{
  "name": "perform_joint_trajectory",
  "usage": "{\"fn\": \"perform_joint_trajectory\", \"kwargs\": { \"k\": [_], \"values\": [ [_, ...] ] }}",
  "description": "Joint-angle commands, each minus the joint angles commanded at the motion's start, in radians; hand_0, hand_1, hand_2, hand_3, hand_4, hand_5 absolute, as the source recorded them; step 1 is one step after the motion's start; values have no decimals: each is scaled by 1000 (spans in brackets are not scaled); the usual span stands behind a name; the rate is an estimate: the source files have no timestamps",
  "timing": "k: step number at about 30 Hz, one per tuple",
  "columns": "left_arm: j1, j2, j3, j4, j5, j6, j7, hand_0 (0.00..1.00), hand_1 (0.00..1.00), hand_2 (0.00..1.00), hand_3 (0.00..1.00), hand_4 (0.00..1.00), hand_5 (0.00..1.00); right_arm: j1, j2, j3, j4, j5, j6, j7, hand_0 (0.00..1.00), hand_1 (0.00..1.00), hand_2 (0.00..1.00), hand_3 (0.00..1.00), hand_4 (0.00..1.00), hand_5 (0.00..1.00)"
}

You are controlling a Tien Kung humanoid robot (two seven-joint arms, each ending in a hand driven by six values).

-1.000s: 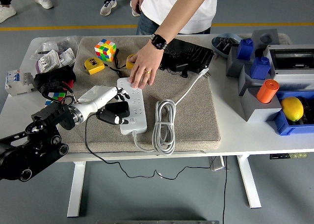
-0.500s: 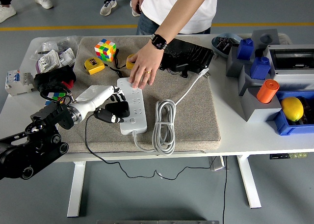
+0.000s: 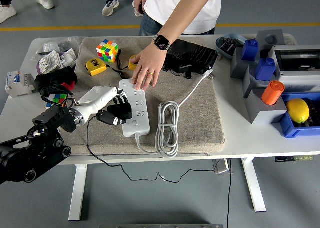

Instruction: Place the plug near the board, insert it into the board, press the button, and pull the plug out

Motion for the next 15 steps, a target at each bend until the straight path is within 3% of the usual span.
{"fn": "perform_joint_trajectory", "kwargs": {
  "k": [6,7,12,13,15],
  "values": [
    [-7,-2,11,7,12,-5,12,477,482,515,546,863,96,0,0,3,0,-1,-1,0,706,708,705,599,998,585],
    [-9,-3,13,8,18,-10,18,323,368,425,527,858,74,0,0,3,0,-1,-1,0,706,708,705,598,998,583],
    [-14,-5,18,13,6,-26,26,323,368,425,527,858,74,0,1,3,0,-1,-1,0,706,708,705,598,998,583],
    [-15,-5,18,17,-4,-30,26,283,325,375,514,863,79,0,1,3,0,-1,-1,0,707,708,705,598,998,582],
    [-16,-5,17,20,-18,-34,24,283,325,375,514,863,79,0,2,4,0,-2,-1,0,707,708,705,598,998,582]
  ]
}}
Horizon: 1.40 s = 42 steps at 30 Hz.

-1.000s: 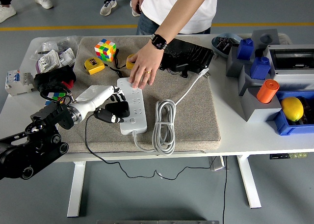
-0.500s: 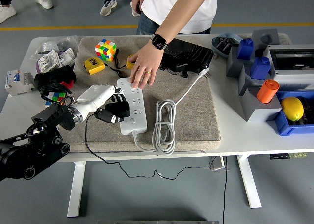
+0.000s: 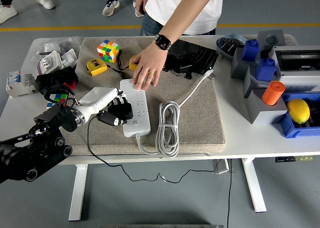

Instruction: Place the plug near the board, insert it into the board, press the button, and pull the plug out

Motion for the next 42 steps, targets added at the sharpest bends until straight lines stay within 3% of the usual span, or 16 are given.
{"fn": "perform_joint_trajectory", "kwargs": {
  "k": [8,20,29,42],
  "values": [
    [-4,4,-6,-2,-55,0,-26,259,311,353,500,862,82,0,1,1,-1,0,-1,0,707,708,705,598,998,581],
    [1,7,-21,-19,-85,37,-80,249,306,348,494,876,93,-1,1,3,0,-3,-1,1,706,708,705,596,998,575],
    [7,10,-24,-10,-211,49,-119,237,303,345,489,875,98,-2,1,-3,-1,-1,-1,1,707,707,705,596,998,572],
    [2,-10,19,17,-301,68,-151,230,297,341,488,872,102,-14,0,19,-1,-1,-1,1,708,707,705,595,998,569]
  ]
}}
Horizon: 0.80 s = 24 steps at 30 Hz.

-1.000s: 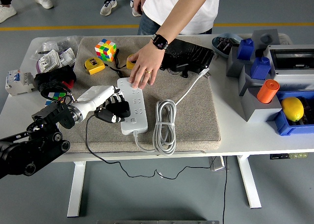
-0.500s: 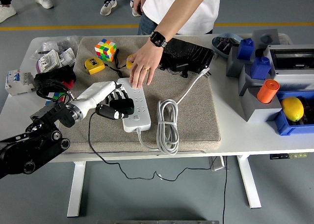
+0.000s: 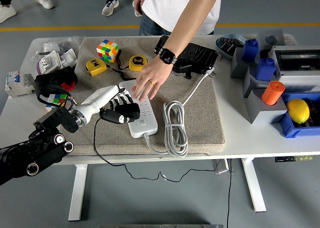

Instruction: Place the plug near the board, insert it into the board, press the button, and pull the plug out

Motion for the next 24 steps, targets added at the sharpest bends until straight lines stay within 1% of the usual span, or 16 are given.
{"fn": "perform_joint_trajectory", "kwargs": {
  "k": [1,6,13,21,23,24],
  "values": [
    [-1,-4,6,2,-5,6,-9,230,297,341,488,872,102,-4,1,6,0,0,0,0,708,707,705,595,998,569],
    [3,-4,5,-1,-9,29,-34,229,295,343,488,872,102,-7,0,8,0,-1,0,0,708,707,705,594,998,568],
    [-1,-8,3,-7,-8,50,-59,225,293,341,487,874,104,-6,2,18,1,-2,0,0,707,707,705,594,998,567],
    [3,-7,4,-8,8,46,-58,222,291,339,486,873,103,-9,3,21,0,-2,0,1,708,707,705,594,998,565],
    [3,-7,0,-10,17,46,-58,234,298,341,490,880,108,-9,3,21,0,-2,0,1,708,707,705,595,998,564],
    [6,-6,-9,-13,19,38,-55,234,298,341,490,880,108,-9,3,21,1,-2,0,0,708,707,705,595,998,564]
  ]
}}
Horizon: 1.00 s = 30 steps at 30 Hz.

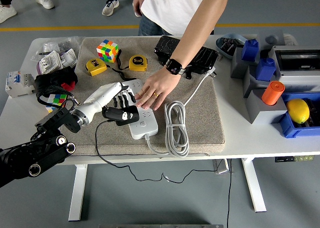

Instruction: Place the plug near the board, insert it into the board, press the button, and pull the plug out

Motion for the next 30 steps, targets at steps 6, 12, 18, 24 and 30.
{"fn": "perform_joint_trajectory", "kwargs": {
  "k": [6,12,18,24,30],
  "values": [
    [10,10,-45,-37,-43,-11,-32,323,377,425,525,904,154,0,3,4,0,0,1,0,708,708,705,594,998,563],
    [12,19,-69,-63,-64,-98,18,608,606,610,680,998,467,0,3,5,0,-1,2,-1,708,708,705,594,998,563],
    [15,23,-57,-74,20,-185,126,816,802,835,858,998,666,-3,4,10,0,0,3,-1,709,707,705,594,998,562],
    [16,23,-49,-87,83,-170,138,815,791,825,840,998,617,-4,4,14,0,0,3,-1,708,708,705,595,998,562],
    [12,23,-37,-91,127,-149,150,719,678,672,726,998,333,-3,5,19,0,-1,2,0,707,707,705,595,998,562]
  ]
}}
